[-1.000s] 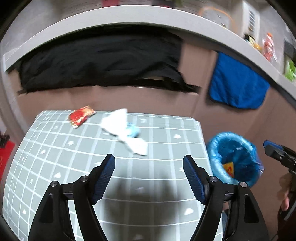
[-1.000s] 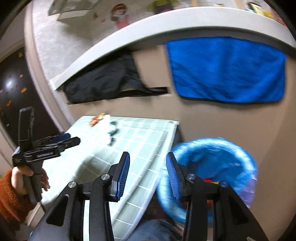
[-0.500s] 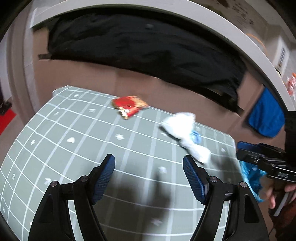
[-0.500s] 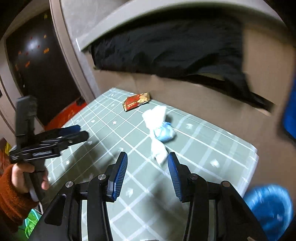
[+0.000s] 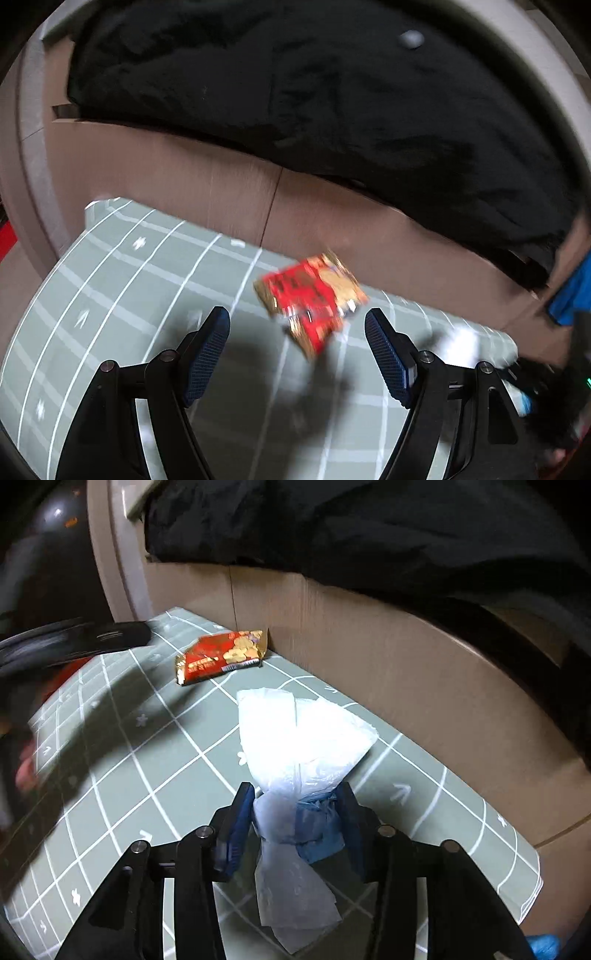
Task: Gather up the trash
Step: 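Move both grippers back over the table toward the red snack wrapper, then grasp the red snack packet with the left gripper while the right gripper grasps the white tissue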
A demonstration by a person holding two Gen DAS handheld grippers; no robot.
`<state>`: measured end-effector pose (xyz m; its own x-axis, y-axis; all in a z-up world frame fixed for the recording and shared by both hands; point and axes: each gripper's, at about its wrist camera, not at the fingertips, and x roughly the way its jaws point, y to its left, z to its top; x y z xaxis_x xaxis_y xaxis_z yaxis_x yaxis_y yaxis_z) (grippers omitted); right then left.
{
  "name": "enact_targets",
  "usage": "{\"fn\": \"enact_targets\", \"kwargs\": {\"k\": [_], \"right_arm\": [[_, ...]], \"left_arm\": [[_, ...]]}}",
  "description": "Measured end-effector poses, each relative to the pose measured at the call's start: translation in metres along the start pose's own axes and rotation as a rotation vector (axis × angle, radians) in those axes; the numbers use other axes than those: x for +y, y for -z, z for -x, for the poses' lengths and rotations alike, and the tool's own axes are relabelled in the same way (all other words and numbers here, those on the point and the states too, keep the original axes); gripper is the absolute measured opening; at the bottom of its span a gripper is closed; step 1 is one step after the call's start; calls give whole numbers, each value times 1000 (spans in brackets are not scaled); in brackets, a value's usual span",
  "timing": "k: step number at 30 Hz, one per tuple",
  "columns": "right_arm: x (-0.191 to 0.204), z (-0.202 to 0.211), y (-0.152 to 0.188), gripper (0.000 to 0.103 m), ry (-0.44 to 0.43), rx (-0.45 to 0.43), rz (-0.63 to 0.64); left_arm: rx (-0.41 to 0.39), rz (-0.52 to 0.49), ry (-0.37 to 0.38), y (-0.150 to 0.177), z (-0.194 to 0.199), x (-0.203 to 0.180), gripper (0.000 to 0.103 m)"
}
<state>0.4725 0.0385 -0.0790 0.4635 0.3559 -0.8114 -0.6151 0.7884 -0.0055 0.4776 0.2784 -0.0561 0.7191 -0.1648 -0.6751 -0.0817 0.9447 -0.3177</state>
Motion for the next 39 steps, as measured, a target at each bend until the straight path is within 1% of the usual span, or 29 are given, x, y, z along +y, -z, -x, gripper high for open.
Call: {"fn": "enact_targets", "kwargs": {"k": [1,2,5,8,10,12,13,14,15,17,18,19,20,21,23,26,29,30,31,33,34,35,36,37,39], "right_arm": [[-5,6,6,39,-10,-8,-18],[-10,13,11,39,-19,-9,-30],[-23,30,29,39,-53,-2,-60],[-40,46,48,39,-81,14,-100],[-47,55,58,39,-95,10,-125],[-53,62,63,39,-108,3,-151],[-55,66,66,39,-118,-5,-165],[-57,70,69,39,-123,-15,-173],[-56,71,67,40,-119,-21,-174],[-54,77,70,40,-98,-37,-171],[-54,80,73,40,-98,-40,-175],[-54,83,75,40,-106,-42,-186],[-54,85,78,40,-114,-43,-195],[-54,87,81,40,-120,-44,-205],[-55,96,87,40,-120,-51,-211],[-54,107,93,40,-125,-66,-217],[-53,117,99,40,-117,-72,-217],[-52,119,100,40,-116,-73,-217],[-51,121,101,40,-115,-73,-219],[-48,124,103,40,-119,-72,-218],[-46,124,105,40,-122,-70,-215],[-43,124,106,40,-123,-67,-210],[-42,123,107,40,-124,-65,-207],[-39,123,108,40,-126,-62,-204],[-36,120,110,40,-130,-53,-192]], "left_arm": [[9,1,0,-6,-9,2,76],[15,-2,-14,-13,-22,3,76],[30,13,-42,-25,-45,5,74],[100,66,-46,-28,-68,9,72],[108,83,-32,-26,-72,9,71],[110,67,-35,-22,-70,4,71],[116,52,-31,-19,-68,-1,67],[119,35,-33,-14,-65,-7,56],[123,18,-41,-10,-62,-12,50],[128,-8,-52,2,-54,-23,26],[129,-3,-41,6,-49,-25,21],[135,18,-12,12,-44,-27,14],[145,33,3,17,-40,-28,10],[155,47,11,23,-34,-30,9],[158,42,18,37,-20,-37,5],[145,2,22,55,3,-52,4],[120,-16,14,65,21,-67,4],[99,-17,12,64,24,-69,4],[78,-23,15,62,26,-71,7],[70,-48,46,56,18,-76,8],[72,-85,68,52,11,-79,14],[73,-110,80,47,4,-76,28],[71,-133,74,41,-4,-75,34],[59,-152,58,36,-11,-75,38],[22,-189,12,28,-23,-78,40]]}}
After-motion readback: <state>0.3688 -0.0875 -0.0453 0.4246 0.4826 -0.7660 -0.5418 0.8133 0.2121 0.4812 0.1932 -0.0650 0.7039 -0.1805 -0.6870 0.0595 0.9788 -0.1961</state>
